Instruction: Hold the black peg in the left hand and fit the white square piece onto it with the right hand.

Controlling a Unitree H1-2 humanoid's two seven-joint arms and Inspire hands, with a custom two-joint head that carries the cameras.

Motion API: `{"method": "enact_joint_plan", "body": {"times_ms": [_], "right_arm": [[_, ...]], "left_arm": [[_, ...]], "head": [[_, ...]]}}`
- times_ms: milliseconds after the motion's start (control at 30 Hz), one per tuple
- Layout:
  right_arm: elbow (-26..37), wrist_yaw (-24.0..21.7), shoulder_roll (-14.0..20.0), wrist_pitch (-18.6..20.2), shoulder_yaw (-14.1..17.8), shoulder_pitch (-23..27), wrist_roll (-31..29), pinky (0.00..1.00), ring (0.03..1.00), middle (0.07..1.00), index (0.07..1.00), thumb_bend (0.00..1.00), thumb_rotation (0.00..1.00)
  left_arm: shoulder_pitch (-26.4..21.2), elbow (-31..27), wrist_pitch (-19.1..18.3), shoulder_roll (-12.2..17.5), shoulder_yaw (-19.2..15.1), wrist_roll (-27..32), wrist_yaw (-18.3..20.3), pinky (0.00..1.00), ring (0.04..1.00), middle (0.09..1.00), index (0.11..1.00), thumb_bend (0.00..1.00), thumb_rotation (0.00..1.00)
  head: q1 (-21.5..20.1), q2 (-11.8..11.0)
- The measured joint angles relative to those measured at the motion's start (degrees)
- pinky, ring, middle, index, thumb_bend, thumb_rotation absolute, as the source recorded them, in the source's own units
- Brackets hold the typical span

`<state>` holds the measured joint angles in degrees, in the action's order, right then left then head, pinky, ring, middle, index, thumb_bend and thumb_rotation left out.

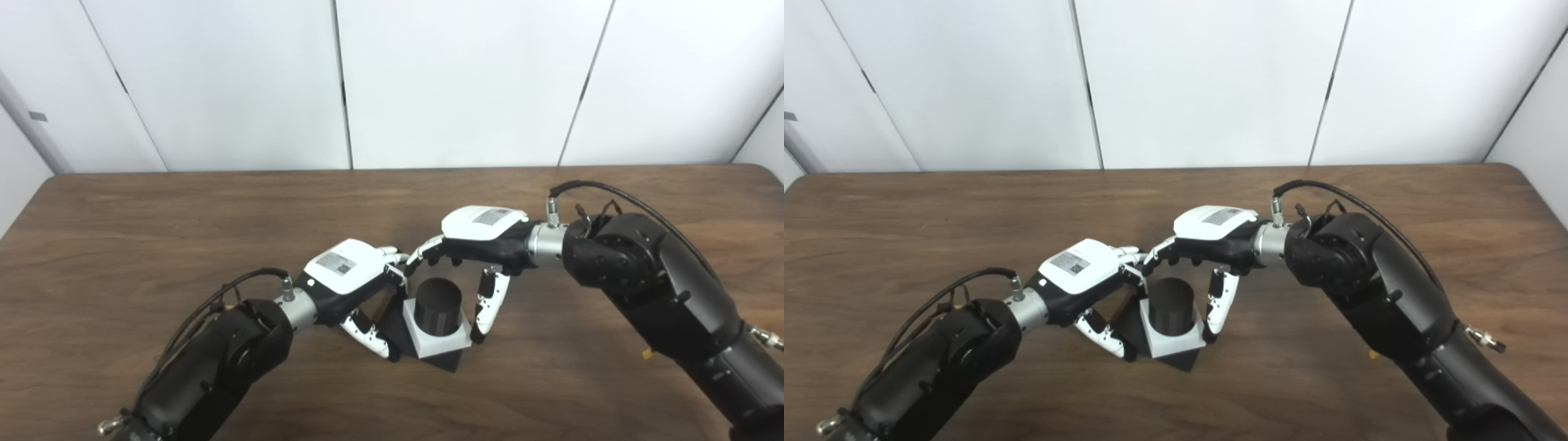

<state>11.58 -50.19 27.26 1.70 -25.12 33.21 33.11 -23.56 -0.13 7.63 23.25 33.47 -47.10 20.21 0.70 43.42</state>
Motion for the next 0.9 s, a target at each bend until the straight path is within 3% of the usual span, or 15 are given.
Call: {"method": "enact_joint_plan", "body": {"times_ms": [300, 433, 567, 700, 900], "right_arm": [[0.2, 0.3, 1.7, 0.4, 2.9, -0.5, -0.2, 0.65, 0.796, 0.844, 0.806, 0.88, 0.18], [0.6, 1.6, 2.0, 0.7, 5.5, -1.7, -0.1, 0.62, 0.760, 0.806, 0.750, 0.85, 0.13], [0.9, 7.9, 2.0, 0.5, 10.7, -4.8, 0.2, 0.58, 0.710, 0.758, 0.696, 0.77, 0.07], [1.9, 15.5, 1.4, 1.4, 15.9, -8.9, 1.1, 0.57, 0.711, 0.765, 0.699, 0.71, 0.08], [3.9, 24.9, -3.8, 4.6, 22.6, -15.6, -0.4, 0.59, 0.712, 0.753, 0.701, 0.72, 0.01]], "left_arm": [[0.0, 0.0, 0.0, 0.0, -0.1, 0.0, 0.0, 0.86, 0.920, 0.907, 0.490, 0.52, 0.08], [0.1, 0.0, 0.0, 0.0, -0.1, 0.0, 0.0, 0.86, 0.925, 0.911, 0.491, 0.52, 0.08], [0.1, -0.1, 0.0, 0.0, -0.1, 0.0, 0.0, 0.86, 0.921, 0.909, 0.491, 0.52, 0.08], [0.2, -0.1, 0.0, 0.2, -0.2, 0.0, 0.0, 0.85, 0.914, 0.905, 0.491, 0.52, 0.08], [0.2, -0.1, 0.1, 0.2, -0.2, 0.0, 0.0, 0.86, 0.917, 0.908, 0.491, 0.52, 0.08]], "head": [[-0.4, -0.2], [-0.7, -0.4], [-0.6, -0.4], [-0.8, -0.4], [-1.3, -0.4]]}}
